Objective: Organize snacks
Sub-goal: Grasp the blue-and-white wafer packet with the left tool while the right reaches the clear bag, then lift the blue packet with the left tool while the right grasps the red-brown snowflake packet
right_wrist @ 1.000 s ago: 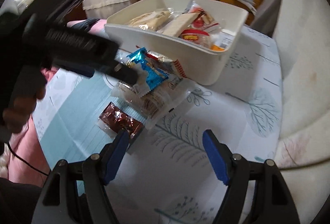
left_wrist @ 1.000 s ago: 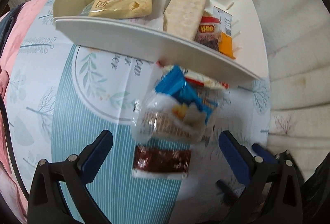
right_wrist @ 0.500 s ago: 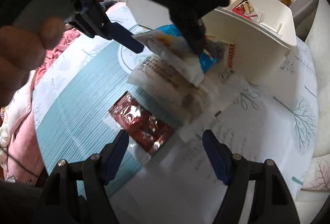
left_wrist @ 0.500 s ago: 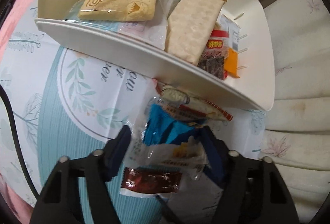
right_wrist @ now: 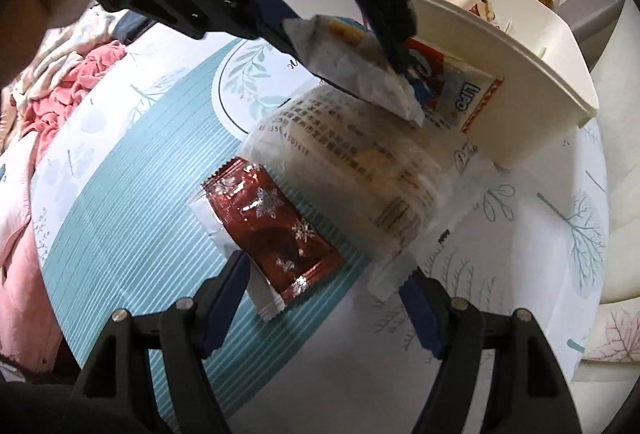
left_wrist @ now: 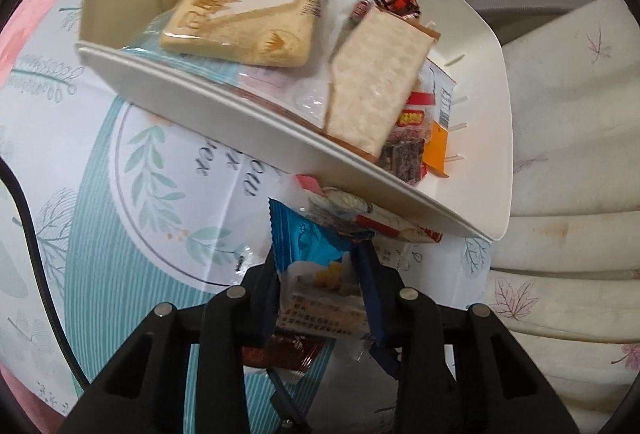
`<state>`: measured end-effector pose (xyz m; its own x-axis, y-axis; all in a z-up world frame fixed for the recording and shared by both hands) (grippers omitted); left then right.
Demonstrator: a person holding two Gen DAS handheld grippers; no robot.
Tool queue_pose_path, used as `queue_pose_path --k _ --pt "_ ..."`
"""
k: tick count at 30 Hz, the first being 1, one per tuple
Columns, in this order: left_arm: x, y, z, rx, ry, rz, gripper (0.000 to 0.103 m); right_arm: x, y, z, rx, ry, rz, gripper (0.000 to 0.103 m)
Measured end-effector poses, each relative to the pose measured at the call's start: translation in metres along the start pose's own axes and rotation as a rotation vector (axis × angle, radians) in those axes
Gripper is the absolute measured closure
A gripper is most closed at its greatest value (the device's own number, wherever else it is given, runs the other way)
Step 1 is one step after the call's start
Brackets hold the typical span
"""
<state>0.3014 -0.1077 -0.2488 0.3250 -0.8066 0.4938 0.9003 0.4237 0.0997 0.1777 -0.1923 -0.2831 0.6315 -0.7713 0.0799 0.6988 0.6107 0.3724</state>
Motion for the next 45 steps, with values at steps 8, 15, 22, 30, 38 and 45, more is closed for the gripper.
queue_pose_path --k 8,15,22,30,38,45 --pt "-0.025 -0.006 0.032 0.050 -0.002 0.039 0.070 -0.008 0.004 0.002 -0.004 -0.038 -0.004 0.051" --pt "-0.060 -0.018 0.070 0.111 0.033 0.112 0.070 -0.019 0.008 0.004 -0.010 -0.035 0.019 0.086" --pt "-0.091 -0.038 0.105 0.173 0.066 0.196 0.070 0.001 0.013 0.003 -0.031 0.033 -0.036 0.100" --pt "-0.099 -0.053 0.126 0.233 0.082 0.234 0.070 0.013 0.007 0.010 -0.023 0.171 -0.100 0.103" --pt "-0.103 -0.062 0.138 0.255 0.088 0.251 0.070 0.003 0.014 0.024 0.042 0.215 -0.058 0.103" --pt "-0.105 -0.056 0.145 0.251 0.071 0.229 0.070 0.000 0.018 0.021 0.011 0.143 -0.039 0.092"
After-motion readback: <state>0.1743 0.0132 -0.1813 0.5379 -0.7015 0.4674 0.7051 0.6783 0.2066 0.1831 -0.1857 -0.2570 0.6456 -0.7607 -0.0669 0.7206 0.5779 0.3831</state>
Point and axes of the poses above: each gripper's, at about its wrist camera, not at the fingertips, and z roughly against the way its jaws point, x to its right, y to its top, the point moved 4 cm from there along -z, roughly the way its jaws point, and after that the axes turned 6 degrees about -y, right-handed, at the moved point
